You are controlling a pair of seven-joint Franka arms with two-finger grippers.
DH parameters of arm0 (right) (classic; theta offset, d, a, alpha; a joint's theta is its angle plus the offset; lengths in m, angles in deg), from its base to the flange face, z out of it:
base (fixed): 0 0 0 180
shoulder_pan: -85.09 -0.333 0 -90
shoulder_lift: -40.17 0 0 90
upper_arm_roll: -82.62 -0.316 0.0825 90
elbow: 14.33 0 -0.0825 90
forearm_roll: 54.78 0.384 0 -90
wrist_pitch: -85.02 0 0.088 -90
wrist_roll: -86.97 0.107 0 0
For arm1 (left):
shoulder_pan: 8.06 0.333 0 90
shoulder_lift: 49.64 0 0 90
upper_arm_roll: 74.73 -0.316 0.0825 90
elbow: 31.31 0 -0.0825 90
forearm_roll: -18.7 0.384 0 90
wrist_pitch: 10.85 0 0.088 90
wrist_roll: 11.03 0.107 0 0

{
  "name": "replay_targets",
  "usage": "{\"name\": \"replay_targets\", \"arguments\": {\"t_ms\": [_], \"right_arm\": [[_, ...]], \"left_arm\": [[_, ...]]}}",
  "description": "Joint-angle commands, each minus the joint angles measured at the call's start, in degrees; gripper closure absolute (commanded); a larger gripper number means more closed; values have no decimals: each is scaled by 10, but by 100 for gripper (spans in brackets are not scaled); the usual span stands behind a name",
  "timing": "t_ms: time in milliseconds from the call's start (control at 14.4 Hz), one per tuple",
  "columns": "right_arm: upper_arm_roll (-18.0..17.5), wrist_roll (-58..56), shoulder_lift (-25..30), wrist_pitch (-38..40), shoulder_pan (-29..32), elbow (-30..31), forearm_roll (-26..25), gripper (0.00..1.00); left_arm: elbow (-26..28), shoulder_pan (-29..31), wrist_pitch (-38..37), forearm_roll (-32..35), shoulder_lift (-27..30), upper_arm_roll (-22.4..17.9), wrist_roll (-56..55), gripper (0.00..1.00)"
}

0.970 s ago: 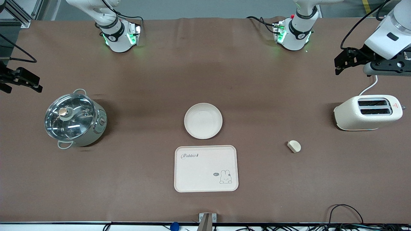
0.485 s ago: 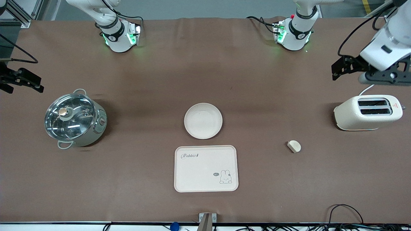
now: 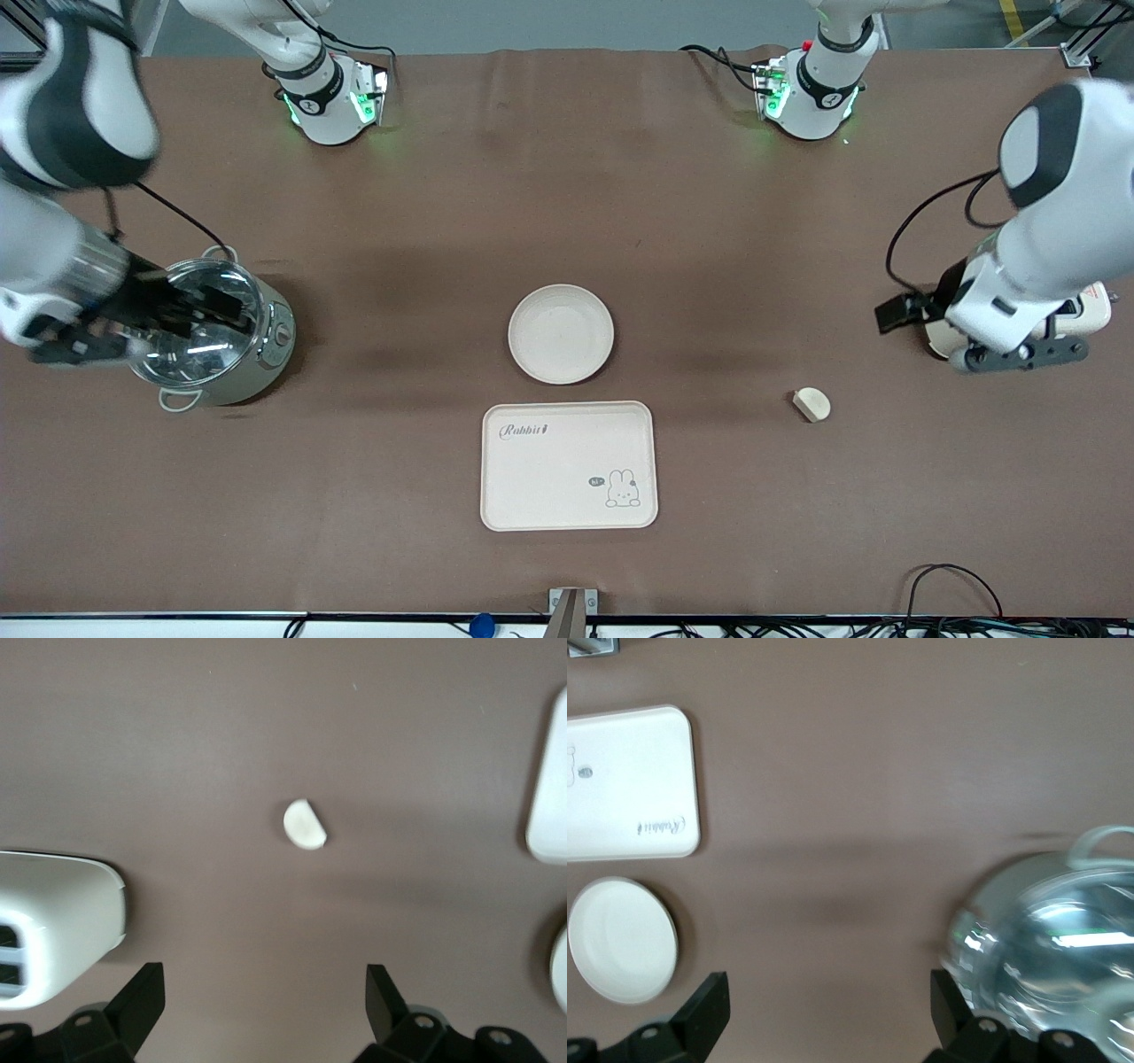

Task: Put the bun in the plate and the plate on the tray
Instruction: 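Reach the right gripper to the plate while the left gripper reaches the bun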

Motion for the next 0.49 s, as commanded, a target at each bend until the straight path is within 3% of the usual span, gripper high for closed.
{"name": "replay_targets", "arguments": {"t_ms": [0, 208, 416], "right_arm": [[3, 81, -46, -97, -86, 50, 22, 0], [3, 174, -111, -249, -177, 91, 25, 0], [3, 220, -180, -308, -263, 91, 25, 0]], "left_arm": [[14, -7, 58, 11, -42, 1, -73, 0], [17, -8, 114, 11, -106, 1, -85, 0], [19, -5, 195, 11, -174, 0, -106, 0]]}}
